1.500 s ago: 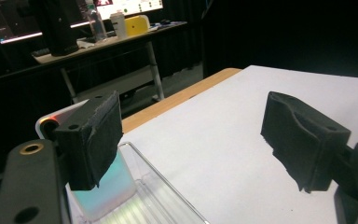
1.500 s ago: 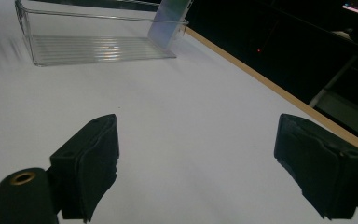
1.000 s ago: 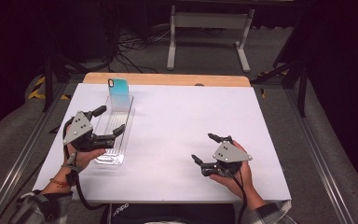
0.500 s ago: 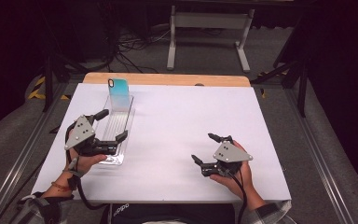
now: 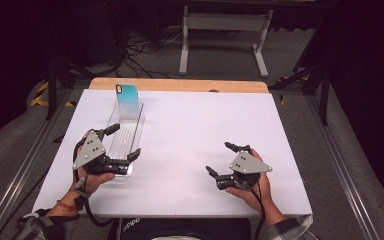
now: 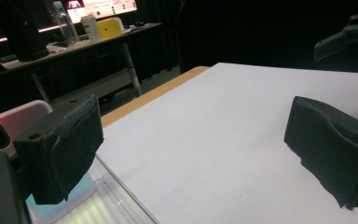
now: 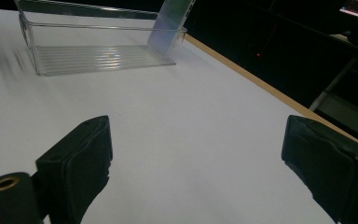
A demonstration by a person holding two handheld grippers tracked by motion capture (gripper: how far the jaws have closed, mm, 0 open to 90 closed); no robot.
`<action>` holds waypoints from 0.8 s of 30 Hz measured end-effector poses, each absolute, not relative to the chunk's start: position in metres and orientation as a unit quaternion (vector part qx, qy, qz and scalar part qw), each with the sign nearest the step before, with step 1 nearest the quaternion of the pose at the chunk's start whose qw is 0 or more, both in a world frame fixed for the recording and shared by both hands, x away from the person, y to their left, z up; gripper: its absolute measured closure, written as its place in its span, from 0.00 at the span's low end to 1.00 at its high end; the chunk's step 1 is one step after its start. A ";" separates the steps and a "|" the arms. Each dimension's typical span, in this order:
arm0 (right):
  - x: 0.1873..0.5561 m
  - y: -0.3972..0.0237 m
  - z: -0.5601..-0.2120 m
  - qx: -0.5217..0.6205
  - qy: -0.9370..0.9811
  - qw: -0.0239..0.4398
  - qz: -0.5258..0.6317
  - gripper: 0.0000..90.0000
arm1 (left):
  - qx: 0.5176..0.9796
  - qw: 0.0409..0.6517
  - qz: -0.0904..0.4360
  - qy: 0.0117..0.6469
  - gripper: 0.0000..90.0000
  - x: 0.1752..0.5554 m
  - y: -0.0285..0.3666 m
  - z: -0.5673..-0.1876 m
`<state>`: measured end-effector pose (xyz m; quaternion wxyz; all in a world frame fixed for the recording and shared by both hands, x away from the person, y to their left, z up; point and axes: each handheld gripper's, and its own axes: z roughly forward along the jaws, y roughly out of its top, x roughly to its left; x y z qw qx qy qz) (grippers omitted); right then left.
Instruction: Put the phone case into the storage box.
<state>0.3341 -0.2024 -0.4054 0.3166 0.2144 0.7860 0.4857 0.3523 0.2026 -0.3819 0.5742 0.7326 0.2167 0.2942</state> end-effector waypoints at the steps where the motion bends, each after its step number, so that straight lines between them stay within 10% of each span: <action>1: 0.334 -0.203 -0.405 0.214 0.786 0.317 0.486 0.10 | 0.734 0.575 0.291 0.216 0.05 0.351 0.202 -0.383; 24: 0.326 -0.202 -0.403 0.201 0.782 0.327 0.492 0.10 | 0.747 0.567 0.277 0.211 0.04 0.340 0.199 -0.406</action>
